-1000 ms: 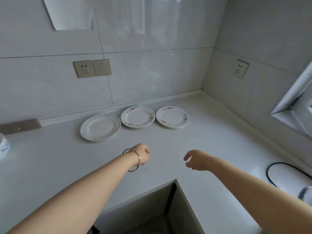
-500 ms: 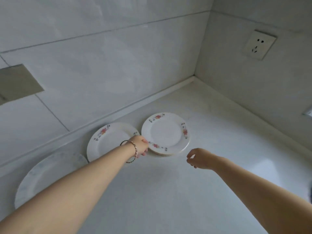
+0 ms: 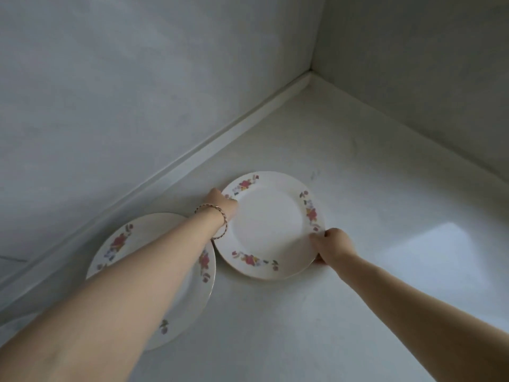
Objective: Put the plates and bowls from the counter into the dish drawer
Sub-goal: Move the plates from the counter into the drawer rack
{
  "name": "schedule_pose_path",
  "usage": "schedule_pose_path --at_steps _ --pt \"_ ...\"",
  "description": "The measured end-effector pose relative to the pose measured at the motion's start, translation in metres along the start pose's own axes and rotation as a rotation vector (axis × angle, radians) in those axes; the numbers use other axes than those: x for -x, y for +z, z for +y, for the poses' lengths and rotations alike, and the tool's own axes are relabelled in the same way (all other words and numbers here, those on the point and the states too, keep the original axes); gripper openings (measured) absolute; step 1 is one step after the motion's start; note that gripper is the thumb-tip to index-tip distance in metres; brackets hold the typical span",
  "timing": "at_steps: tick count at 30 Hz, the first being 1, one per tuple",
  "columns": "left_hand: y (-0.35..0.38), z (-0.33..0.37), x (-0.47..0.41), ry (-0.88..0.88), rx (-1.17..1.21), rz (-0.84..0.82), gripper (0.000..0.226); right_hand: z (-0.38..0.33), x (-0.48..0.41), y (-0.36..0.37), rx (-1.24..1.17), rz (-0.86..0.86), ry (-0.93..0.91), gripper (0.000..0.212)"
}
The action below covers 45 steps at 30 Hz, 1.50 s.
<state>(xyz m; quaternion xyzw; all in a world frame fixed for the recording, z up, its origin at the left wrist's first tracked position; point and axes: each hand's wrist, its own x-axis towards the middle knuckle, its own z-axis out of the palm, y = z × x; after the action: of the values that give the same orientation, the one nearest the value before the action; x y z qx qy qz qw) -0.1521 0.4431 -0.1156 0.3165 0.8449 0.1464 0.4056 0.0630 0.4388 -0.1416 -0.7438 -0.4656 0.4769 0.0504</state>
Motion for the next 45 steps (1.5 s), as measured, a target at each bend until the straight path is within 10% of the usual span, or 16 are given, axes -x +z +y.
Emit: schedule_pose_path --at_steps 25,45 --pt "0.093 -0.138 0.373 -0.101 0.592 0.446 0.016 0.148 0.237 -0.138 0.209 -0.127 -0.605 0.021" --pt "0.194 -0.528 0.744 -0.647 0.852 0.726 0.024 0.4 0.524 0.098 0.706 -0.667 -0.832 0.03"
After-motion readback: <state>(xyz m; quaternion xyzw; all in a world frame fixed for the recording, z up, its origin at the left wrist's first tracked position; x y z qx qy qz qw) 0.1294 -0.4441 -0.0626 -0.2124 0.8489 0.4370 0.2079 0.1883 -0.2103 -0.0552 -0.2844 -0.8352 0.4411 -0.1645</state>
